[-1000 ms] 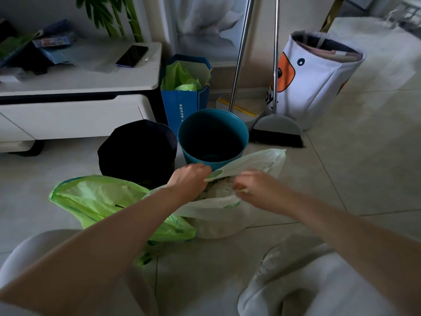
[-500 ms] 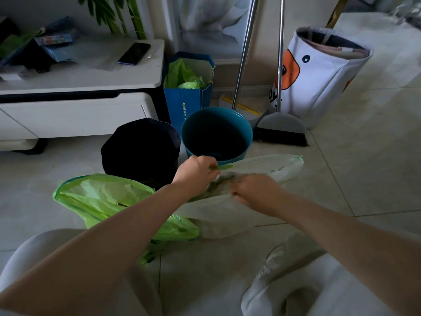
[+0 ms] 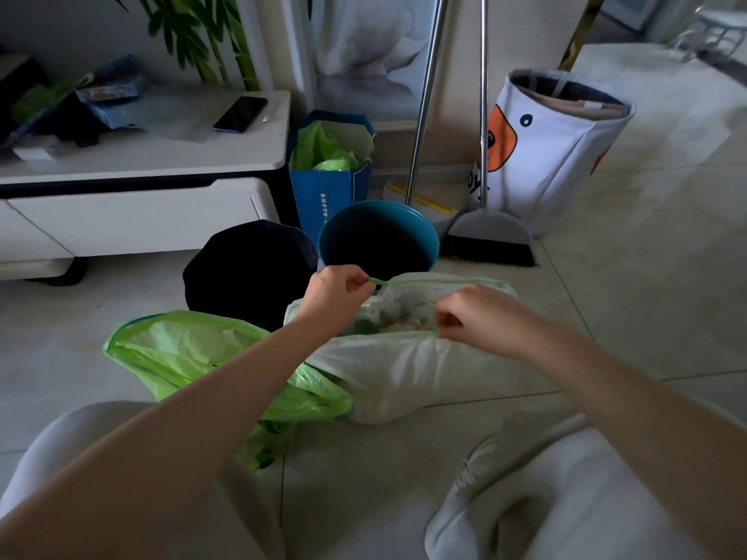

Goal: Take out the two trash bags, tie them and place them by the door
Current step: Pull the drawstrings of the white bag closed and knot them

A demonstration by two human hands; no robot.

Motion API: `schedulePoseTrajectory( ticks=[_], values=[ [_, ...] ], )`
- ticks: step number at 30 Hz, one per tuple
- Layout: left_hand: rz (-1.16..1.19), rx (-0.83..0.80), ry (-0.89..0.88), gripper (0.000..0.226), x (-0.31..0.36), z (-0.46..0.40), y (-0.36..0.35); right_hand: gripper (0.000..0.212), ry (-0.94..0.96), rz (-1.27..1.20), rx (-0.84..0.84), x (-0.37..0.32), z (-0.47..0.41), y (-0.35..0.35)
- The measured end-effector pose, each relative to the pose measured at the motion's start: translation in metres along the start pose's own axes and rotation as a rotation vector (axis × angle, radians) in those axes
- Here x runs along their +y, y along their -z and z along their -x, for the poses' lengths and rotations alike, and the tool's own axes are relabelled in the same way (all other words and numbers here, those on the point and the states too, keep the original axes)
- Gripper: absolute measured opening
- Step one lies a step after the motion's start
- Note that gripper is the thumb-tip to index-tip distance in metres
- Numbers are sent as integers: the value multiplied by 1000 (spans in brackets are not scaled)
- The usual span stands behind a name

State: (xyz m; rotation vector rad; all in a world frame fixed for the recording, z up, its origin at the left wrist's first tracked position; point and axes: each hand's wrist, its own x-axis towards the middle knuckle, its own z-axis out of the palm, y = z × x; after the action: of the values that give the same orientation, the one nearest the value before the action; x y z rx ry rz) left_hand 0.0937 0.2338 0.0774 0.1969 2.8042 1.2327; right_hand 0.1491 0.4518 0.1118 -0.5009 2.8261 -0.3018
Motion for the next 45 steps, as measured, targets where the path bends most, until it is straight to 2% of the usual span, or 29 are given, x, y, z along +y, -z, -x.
schedulePoseTrajectory(
  ticks=[3, 5, 10, 13, 16, 18, 22, 25, 28, 33, 37, 40, 43, 45],
  values=[
    [6, -15, -19, 12, 4, 9, 6, 8, 17, -41, -14, 3, 7, 6],
    [16, -28, -26, 10, 10, 12, 11, 14, 36, -90, 50, 2, 10, 13],
    [136, -5, -82, 7, 54, 9, 35, 17, 60, -183, 296, -10, 23, 56],
    [248, 186, -231, 8, 92, 6, 59, 18, 129, -210, 566, -19, 34, 89],
    [217, 192, -329, 5, 114, 11, 71, 14, 164, -207, 818, -28, 43, 106],
    [160, 133, -315, 4, 114, 17, 71, 15, 143, -192, 849, -30, 45, 109],
    [192, 154, -299, 7, 111, 24, 72, 12, 104, -304, 923, -32, 45, 114],
    [245, 152, -269, 9, 113, 28, 73, 12, 103, -448, 894, -40, 43, 114],
    [237, 109, -264, 6, 115, 34, 68, 14, 137, -479, 817, -44, 36, 108],
    [269, 83, -240, 4, 114, 44, 59, 24, 106, -459, 600, -47, 25, 95],
    [271, 93, -223, 6, 110, 50, 59, 25, 126, -566, 474, -49, 15, 85],
    [299, 59, -224, 10, 106, 52, 63, 20, 140, -584, 454, -50, 10, 81],
    [547, 81, -107, 16, 96, 52, 65, 17, 120, -603, 488, -47, 7, 79],
    [553, 120, -44, 27, 82, 52, 61, 14, 109, -670, 524, -47, 6, 80]
  ],
)
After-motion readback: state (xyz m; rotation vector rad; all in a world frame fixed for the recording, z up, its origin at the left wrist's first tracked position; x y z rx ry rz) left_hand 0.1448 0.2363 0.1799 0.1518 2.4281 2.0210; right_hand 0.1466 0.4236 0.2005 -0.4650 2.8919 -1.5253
